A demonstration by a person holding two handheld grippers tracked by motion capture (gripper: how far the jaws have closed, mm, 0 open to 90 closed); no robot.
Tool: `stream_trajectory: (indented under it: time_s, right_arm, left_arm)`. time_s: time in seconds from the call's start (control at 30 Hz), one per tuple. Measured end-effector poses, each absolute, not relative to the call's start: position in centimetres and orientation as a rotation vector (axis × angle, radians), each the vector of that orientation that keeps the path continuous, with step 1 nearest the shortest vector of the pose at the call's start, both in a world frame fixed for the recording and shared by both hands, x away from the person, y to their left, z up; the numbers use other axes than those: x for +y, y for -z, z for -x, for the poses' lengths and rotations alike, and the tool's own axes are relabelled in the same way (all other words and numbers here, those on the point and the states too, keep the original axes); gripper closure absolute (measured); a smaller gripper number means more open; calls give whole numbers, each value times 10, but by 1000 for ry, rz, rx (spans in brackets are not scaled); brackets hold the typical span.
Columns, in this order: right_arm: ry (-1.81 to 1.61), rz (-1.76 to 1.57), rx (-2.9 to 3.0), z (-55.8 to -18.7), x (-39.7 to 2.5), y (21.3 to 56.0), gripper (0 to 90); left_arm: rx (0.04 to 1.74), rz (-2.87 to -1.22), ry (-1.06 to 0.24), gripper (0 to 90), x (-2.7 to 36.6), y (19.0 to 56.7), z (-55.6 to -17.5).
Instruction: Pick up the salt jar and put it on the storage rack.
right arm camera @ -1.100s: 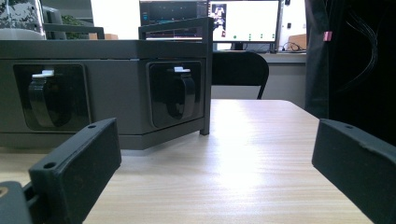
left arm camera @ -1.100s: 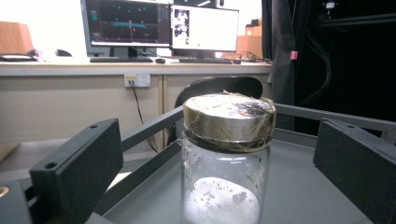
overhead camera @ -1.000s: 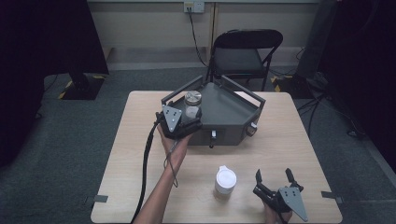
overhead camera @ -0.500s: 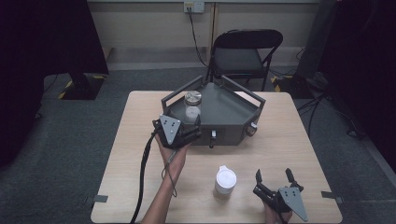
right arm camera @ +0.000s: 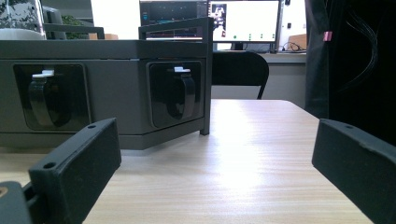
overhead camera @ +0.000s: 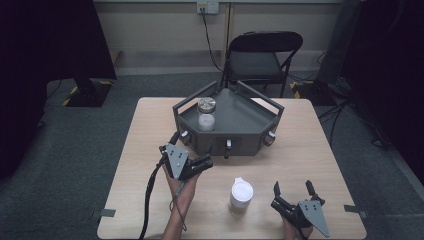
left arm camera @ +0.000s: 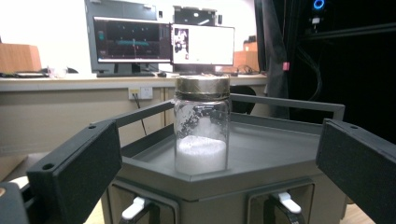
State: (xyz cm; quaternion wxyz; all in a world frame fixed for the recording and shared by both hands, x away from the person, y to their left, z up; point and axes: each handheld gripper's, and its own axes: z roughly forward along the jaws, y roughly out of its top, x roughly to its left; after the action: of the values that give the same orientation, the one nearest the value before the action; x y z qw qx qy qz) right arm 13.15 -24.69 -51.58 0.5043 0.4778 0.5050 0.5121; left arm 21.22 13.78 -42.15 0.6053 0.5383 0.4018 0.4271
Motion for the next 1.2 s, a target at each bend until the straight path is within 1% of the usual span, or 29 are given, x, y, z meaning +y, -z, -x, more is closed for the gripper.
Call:
stream_trajectory:
  time_s: [0.13, 0.4, 0.6, 0.87, 1.0, 1.13, 1.2]
  right_arm:
    - [-1236, -1153, 1220, -132, -247, 516, 0]
    - [-1236, -1153, 1219, -131, -247, 516, 0]
    - [-1236, -1152, 1220, -131, -247, 516, 0]
    - [-1235, -1152, 1219, -131, -247, 516, 0]
    - [-1235, -1152, 1218, -131, -247, 516, 0]
    - [-1234, -1152, 1218, -131, -246, 516, 0]
    - [-1234, -1152, 1218, -131, -246, 516, 0]
  left_arm:
    - [928, -1247, -975, 0, 143, 427, -205]
    - [938, -1202, -1032, 0, 137, 449, -183]
    - [946, -1204, -1035, 0, 139, 460, -173]
    - [991, -1194, -993, 0, 146, 479, -163]
    - [1001, -1199, -1003, 0, 146, 490, -158]
    - [1015, -1211, -982, 0, 149, 499, -156]
    - [1016, -1214, -998, 0, 149, 503, -155]
